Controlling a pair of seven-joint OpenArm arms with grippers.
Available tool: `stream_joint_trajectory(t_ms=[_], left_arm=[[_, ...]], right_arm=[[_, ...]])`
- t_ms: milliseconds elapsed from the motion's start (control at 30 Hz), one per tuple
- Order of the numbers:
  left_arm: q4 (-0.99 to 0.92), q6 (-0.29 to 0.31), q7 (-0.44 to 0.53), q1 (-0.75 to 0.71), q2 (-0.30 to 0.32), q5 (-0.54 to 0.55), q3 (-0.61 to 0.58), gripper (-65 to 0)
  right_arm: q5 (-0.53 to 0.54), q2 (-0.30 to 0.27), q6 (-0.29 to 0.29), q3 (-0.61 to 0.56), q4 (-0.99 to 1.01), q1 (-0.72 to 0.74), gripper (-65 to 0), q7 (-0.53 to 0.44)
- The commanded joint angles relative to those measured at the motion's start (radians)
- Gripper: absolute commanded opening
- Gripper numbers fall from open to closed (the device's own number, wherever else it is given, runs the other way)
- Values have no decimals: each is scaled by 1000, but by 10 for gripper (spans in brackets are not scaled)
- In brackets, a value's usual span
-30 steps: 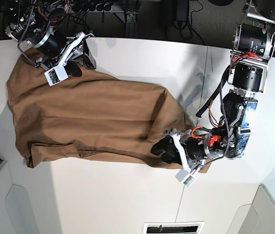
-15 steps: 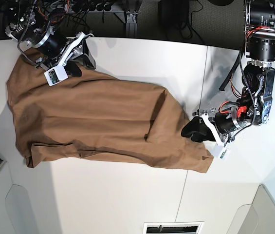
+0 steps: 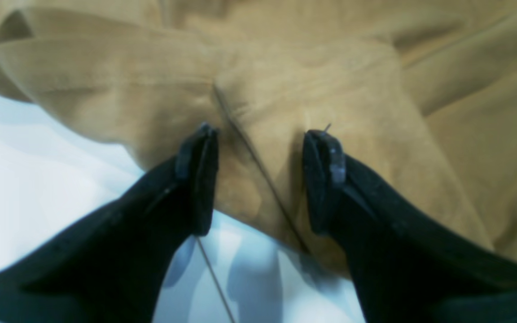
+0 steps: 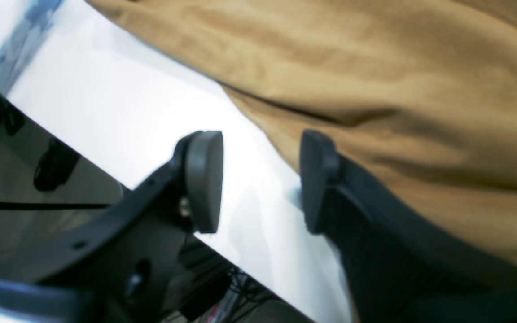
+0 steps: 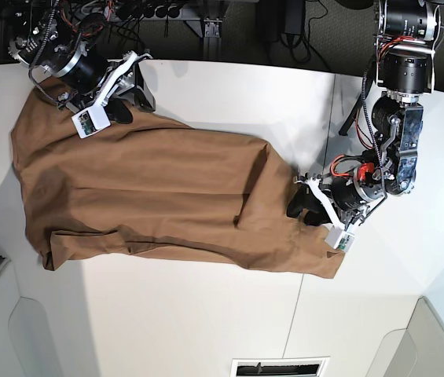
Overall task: Layout the t-shirt on the table in an organized manner, then fold the t-shirt properly
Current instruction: 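Drag the grasped edge with the left gripper across the shirt, then pull the shirt edges apart with both grippers to flatten it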
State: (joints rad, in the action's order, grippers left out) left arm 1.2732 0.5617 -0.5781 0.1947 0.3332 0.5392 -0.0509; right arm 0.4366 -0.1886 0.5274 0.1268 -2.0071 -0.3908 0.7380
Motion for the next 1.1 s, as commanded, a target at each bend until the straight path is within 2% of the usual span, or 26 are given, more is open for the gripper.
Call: stream_joint_trajectory(t_ms=[0,333,467,633,833,967,1067], left_arm=[[14,-2,27,24,10,15,7,-321],[-63,-1,29,23,-32,16,5,-328],[-63,3,29,24,-36,18,5,-486],[-41,95,17,24,-33,66,5,-595],[60,136,-51,24,-34,211,5,-650],[113,136,-104,23,-30,220,5,-650],[167,136,-115,7,7,245,11,-650]], right_arm=[[16,-8,0,4,-15,2,-374,-19],[16,-8,0,4,-15,2,-374,-19],[16,-7,0,4,-15,2,-374,-19],[16,-8,0,4,-15,2,-374,-20],[15,-8,0,4,-15,2,-374,-20],[15,-8,0,4,-15,2,-374,-20],[15,-8,0,4,-15,2,-374,-20]])
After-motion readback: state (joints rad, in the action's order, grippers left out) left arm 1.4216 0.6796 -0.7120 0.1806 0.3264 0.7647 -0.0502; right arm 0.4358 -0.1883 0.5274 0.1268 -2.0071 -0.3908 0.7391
